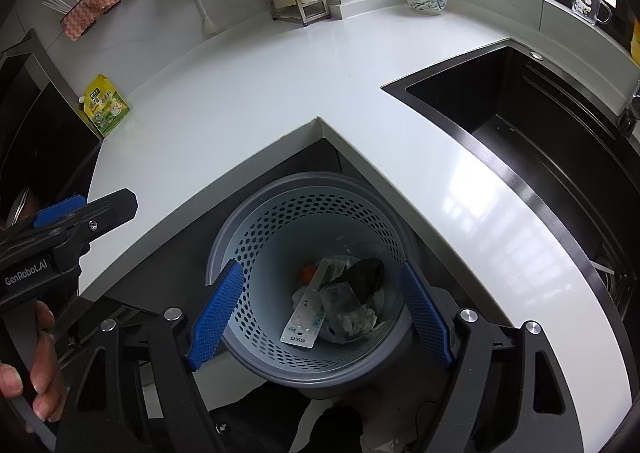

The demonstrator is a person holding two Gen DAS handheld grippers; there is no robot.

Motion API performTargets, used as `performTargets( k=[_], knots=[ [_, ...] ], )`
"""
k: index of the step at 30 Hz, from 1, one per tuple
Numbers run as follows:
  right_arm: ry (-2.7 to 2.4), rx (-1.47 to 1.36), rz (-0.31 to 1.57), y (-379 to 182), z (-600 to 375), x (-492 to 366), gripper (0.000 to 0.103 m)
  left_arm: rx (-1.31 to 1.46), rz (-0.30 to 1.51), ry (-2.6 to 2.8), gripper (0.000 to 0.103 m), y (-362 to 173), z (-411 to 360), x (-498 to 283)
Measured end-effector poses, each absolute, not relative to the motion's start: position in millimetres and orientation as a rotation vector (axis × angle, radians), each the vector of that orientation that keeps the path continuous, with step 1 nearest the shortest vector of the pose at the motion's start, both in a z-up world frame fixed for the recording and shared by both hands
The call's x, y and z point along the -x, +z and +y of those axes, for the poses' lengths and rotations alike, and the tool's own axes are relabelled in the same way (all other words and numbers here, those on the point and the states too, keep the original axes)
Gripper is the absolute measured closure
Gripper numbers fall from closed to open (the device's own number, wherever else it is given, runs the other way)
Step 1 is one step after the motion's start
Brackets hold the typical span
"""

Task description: Collect trash

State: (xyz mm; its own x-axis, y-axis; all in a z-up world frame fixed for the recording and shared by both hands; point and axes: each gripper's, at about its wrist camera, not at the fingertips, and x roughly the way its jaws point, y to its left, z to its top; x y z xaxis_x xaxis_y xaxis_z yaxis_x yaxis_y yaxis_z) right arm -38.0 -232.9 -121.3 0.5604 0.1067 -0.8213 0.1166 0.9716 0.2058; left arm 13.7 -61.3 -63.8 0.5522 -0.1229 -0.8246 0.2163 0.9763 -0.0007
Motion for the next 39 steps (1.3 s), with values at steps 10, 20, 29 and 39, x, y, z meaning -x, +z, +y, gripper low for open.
performTargets(
  k=[10, 20, 29, 39],
  knots=[
    [-0.005, -0.248, 0.970, -116.7, -234.1, 40.6, 0.026, -0.127, 0.945, -0.202, 0.007, -58.3, -63.5, -9.3],
    [-0.003, -0.247, 0.972, -115.3, -235.3, 41.5, 0.026, -0.128, 0.952, -0.204, 0.007, -58.0, -63.0, -9.0],
    [0.001, -0.251, 0.973, -116.1, -235.0, 41.7, 0.026, -0.131, 0.952, -0.201, 0.007, -58.4, -63.4, -8.9],
    [0.009, -0.247, 0.974, -117.1, -231.8, 39.4, 0.026, -0.113, 0.963, -0.202, 0.007, -58.9, -59.9, -11.0]
  ],
)
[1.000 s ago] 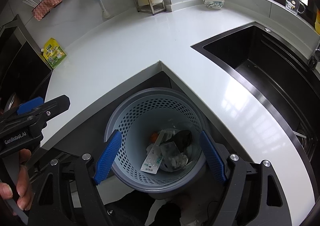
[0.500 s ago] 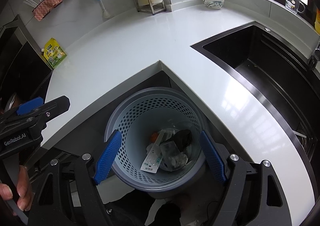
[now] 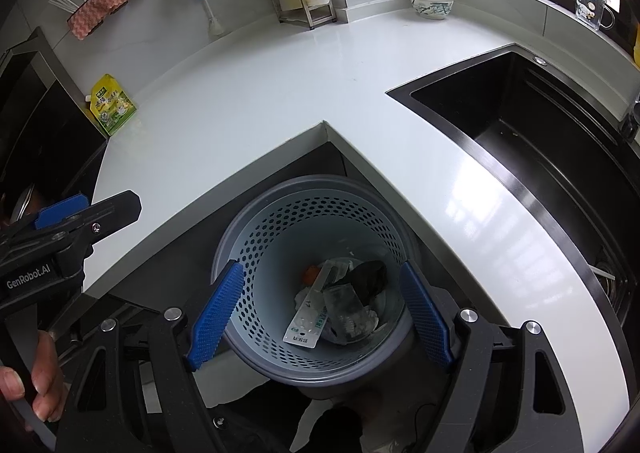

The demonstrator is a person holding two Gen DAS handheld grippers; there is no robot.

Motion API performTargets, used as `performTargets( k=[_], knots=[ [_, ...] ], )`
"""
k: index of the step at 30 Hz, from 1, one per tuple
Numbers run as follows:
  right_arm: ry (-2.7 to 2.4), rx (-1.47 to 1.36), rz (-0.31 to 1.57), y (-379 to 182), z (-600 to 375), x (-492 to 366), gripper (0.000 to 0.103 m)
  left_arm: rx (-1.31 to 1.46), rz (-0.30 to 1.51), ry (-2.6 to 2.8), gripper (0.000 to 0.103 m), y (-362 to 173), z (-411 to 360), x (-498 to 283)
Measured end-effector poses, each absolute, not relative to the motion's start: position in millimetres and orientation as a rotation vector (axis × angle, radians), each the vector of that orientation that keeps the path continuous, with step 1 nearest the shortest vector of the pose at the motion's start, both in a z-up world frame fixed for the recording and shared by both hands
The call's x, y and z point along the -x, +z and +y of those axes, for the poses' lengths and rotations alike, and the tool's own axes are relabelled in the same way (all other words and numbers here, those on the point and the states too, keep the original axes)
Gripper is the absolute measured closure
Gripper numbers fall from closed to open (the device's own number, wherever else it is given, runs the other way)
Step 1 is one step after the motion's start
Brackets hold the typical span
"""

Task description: Collect trash

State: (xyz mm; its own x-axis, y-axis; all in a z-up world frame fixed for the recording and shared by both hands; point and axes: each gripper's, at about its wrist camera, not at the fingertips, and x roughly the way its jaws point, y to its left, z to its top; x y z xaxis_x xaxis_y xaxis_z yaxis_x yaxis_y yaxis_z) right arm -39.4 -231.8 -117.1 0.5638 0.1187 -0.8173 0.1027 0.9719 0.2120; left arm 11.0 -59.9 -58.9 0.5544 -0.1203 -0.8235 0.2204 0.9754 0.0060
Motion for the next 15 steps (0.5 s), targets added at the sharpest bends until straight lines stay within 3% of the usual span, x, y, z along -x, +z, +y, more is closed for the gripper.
performTargets(
  k=[15],
  knots=[
    [0.012, -0.251, 0.978, -119.7, -232.9, 38.5, 0.026, -0.120, 0.969, -0.203, 0.006, -60.8, -63.5, -10.8]
  ],
)
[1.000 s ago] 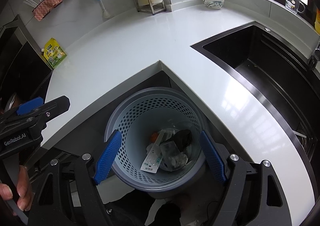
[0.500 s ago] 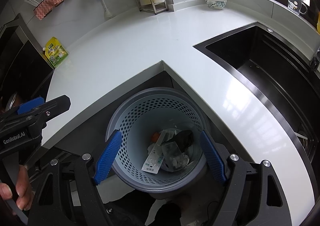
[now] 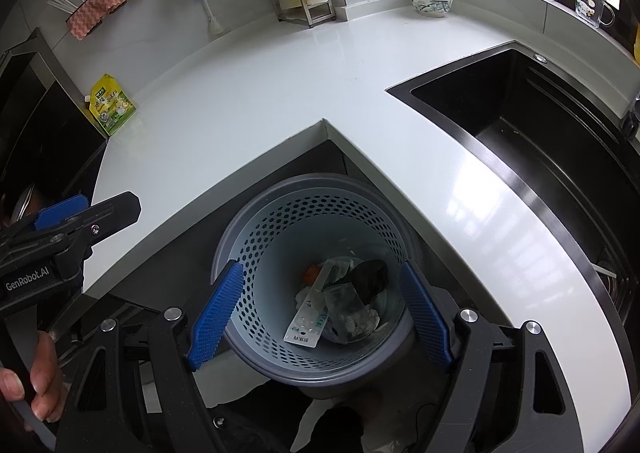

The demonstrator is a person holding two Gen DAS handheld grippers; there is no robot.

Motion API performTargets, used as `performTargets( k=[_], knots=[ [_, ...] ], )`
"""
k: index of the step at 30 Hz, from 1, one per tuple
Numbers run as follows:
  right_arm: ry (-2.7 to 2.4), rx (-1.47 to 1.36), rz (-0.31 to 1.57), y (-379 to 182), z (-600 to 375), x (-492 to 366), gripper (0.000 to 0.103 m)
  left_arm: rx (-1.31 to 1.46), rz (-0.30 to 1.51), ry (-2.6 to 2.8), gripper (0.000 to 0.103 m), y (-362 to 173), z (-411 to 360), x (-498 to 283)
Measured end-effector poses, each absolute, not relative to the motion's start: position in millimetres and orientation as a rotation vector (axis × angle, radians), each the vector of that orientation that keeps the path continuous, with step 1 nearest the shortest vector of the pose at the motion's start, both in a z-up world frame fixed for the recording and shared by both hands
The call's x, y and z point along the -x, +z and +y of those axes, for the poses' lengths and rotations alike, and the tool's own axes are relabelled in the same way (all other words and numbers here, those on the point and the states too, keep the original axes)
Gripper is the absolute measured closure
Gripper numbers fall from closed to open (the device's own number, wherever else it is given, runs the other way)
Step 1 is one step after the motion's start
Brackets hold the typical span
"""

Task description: Collect trash

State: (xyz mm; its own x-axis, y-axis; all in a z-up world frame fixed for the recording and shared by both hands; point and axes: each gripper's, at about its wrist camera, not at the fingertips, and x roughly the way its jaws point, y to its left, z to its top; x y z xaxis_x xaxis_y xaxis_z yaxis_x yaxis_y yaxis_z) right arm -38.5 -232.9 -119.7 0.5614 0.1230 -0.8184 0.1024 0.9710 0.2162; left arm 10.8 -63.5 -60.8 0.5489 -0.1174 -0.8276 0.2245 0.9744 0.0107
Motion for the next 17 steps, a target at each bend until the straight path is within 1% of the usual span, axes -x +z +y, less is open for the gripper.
performTargets(
  k=[17],
  knots=[
    [0.011, -0.253, 0.974, -121.7, -234.2, 39.6, 0.026, -0.124, 0.965, -0.194, 0.006, -60.8, -64.3, -8.8]
  ],
)
